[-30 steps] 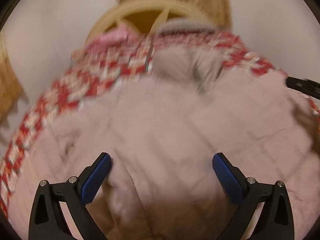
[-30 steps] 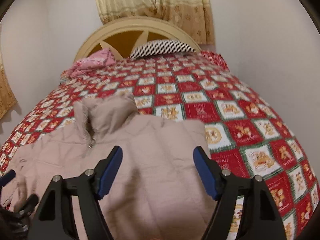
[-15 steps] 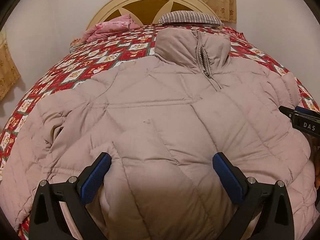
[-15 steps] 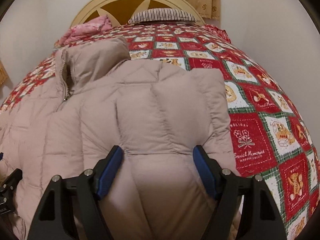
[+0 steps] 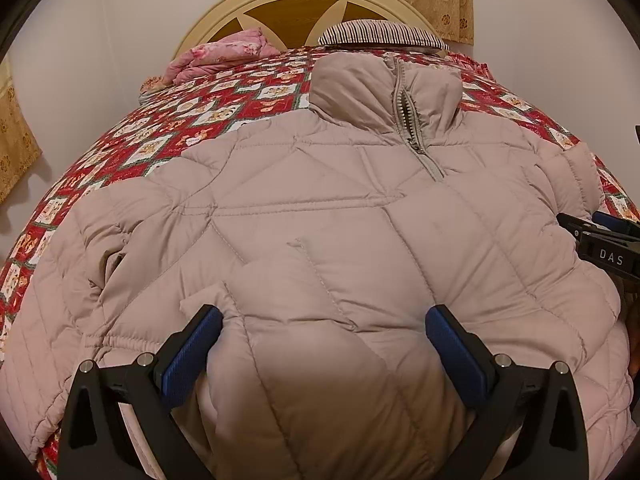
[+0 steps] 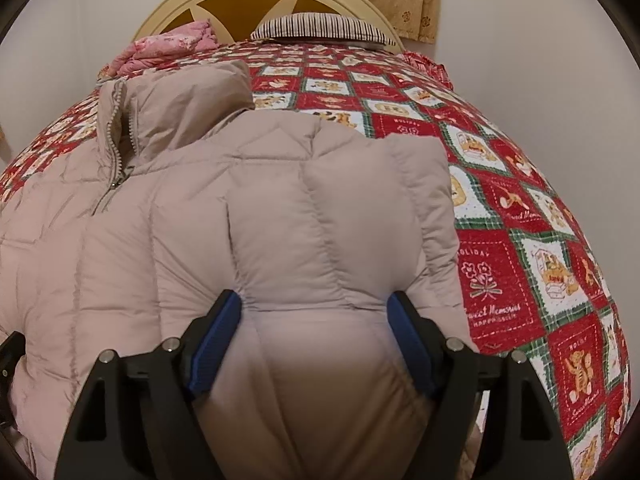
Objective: Fold large clothes
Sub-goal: 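Lower the sleeve onto the jacket front and open the right gripper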
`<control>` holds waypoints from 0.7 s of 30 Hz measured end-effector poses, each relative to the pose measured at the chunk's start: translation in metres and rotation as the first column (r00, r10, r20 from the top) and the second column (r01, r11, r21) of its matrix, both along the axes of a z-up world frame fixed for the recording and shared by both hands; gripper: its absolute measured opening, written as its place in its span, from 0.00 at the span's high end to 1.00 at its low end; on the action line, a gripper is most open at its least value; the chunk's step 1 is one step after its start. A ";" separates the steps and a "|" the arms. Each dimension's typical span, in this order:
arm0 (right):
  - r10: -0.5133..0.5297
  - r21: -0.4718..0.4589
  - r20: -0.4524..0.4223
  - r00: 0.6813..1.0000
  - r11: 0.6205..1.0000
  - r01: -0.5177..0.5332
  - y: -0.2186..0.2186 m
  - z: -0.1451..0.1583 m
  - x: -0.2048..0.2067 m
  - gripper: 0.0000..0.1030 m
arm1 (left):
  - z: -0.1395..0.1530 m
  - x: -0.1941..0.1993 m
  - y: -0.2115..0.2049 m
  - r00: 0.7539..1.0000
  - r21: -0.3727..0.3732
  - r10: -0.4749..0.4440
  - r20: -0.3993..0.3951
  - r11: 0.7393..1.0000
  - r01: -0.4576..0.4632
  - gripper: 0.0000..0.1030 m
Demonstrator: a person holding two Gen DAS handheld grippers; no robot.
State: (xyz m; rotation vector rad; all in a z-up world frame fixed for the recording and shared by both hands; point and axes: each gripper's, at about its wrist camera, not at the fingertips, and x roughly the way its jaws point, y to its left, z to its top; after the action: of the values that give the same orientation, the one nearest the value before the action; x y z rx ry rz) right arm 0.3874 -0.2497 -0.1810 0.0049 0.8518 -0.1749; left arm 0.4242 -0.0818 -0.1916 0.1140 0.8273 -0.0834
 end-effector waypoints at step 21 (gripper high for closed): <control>-0.010 -0.063 -0.016 1.000 0.998 0.009 0.008 -0.001 0.002 0.22 | -0.003 0.003 0.001 1.000 -0.005 0.000 -0.014 1.000 0.000 0.01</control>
State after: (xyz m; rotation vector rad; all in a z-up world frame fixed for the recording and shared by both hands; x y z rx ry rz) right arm 0.3891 -0.2422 -0.1822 -0.0513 0.8624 -0.2104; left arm 0.4273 -0.0812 -0.1943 0.1085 0.8409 -0.0862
